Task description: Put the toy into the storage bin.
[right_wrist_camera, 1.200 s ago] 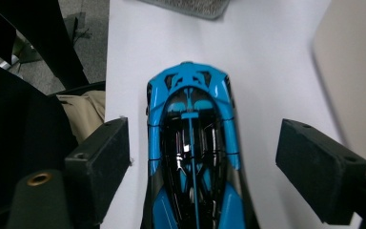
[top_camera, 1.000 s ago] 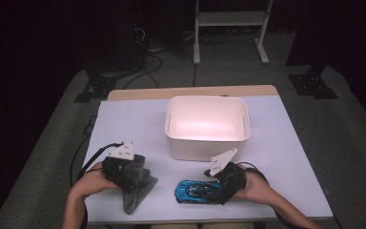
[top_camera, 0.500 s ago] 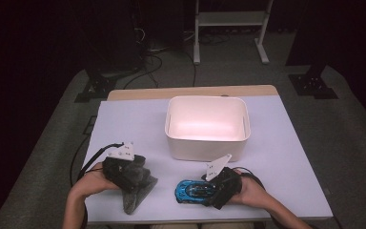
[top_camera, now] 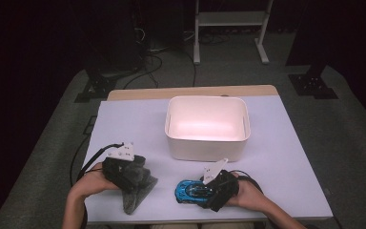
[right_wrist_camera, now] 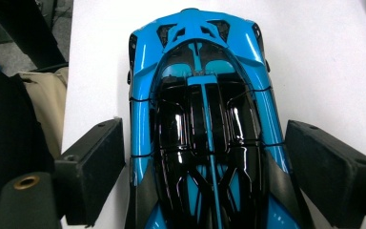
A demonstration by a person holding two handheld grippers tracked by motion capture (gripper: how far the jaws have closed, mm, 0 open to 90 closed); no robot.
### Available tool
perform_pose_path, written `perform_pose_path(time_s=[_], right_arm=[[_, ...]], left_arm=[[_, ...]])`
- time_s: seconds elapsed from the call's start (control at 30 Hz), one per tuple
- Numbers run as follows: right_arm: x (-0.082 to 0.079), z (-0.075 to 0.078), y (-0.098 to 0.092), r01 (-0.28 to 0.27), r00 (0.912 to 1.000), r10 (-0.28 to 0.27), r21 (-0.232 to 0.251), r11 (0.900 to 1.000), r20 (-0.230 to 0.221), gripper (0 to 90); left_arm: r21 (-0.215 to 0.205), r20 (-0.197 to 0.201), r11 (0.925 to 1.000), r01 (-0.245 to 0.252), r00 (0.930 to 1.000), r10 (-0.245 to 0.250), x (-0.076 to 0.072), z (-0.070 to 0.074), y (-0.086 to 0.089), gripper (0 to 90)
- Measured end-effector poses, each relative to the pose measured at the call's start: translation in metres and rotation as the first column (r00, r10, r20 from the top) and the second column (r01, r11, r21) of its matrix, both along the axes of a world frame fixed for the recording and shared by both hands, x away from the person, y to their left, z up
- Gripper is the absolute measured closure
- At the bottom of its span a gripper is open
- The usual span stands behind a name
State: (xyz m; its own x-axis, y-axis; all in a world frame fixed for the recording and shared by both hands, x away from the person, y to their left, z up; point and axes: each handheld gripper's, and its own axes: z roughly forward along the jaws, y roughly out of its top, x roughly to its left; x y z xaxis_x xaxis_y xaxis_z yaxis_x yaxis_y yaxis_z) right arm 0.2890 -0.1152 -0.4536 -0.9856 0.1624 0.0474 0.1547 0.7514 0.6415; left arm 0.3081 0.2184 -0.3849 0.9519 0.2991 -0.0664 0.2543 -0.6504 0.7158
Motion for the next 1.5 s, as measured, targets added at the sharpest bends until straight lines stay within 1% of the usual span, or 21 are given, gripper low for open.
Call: perform_pose_path(time_s=[0.1, 0.2, 0.27, 0.57, 0.83, 1.07, 1.13, 1.27, 1.5], right_arm=[[-0.0009, -0.0010, -0.0004, 0.000, 0.9999, 0.000, 0.004, 1.000, 0.012, 13.8], [-0.0043, -0.0021, 0.0003, -0.002, 0.9990, 0.002, -0.005, 1.000, 0.044, 13.7], [-0.0048, -0.0023, 0.0004, 0.005, 0.9990, -0.005, -0.003, 1.000, 0.043, 13.6], [-0.0053, -0.0028, -0.0001, 0.005, 0.9989, -0.005, 0.000, 1.000, 0.046, 13.5], [-0.0057, -0.0039, -0.0015, 0.005, 0.9987, -0.005, 0.013, 1.000, 0.051, 13.5], [-0.0061, -0.0030, -0.0005, 0.007, 0.9986, -0.007, 0.001, 1.000, 0.052, 14.4], [-0.0063, -0.0022, 0.0000, 0.010, 0.9987, -0.010, -0.003, 1.000, 0.050, 15.7], [-0.0066, -0.0002, -0.0006, 0.013, 0.9985, -0.012, -0.010, 1.000, 0.053, 22.8], [-0.0047, 0.0021, 0.0003, -0.004, 0.9988, 0.005, -0.025, 1.000, 0.050, 24.5]], left_arm=[[0.003, -0.001, 1.0000, 0.002, 1.0000, -0.002, -0.0001, -0.0002, -0.0006, 8.8], [0.002, -0.002, 1.0000, 0.002, 1.0000, -0.002, -0.0003, -0.0002, -0.0007, 8.8], [0.004, -0.002, 1.0000, 0.004, 1.0000, -0.004, -0.0002, -0.0004, -0.0008, 8.8], [0.006, -0.003, 0.9999, 0.008, 1.0000, -0.008, -0.0001, -0.0009, -0.0014, 8.8], [0.007, -0.005, 1.0000, 0.006, 1.0000, -0.006, -0.0003, -0.0012, -0.0015, 8.8], [0.008, -0.003, 1.0000, 0.005, 1.0000, -0.005, -0.0002, -0.0011, -0.0015, 8.8], [0.010, -0.001, 0.9999, 0.005, 1.0000, -0.005, 0.0001, -0.0011, -0.0011, 8.8], [0.009, -0.002, 1.0000, 0.002, 1.0000, -0.002, -0.0003, -0.0005, -0.0004, 8.8], [0.008, -0.001, 1.0000, 0.001, 1.0000, -0.001, -0.0005, -0.0004, 0.0001, 8.8]])
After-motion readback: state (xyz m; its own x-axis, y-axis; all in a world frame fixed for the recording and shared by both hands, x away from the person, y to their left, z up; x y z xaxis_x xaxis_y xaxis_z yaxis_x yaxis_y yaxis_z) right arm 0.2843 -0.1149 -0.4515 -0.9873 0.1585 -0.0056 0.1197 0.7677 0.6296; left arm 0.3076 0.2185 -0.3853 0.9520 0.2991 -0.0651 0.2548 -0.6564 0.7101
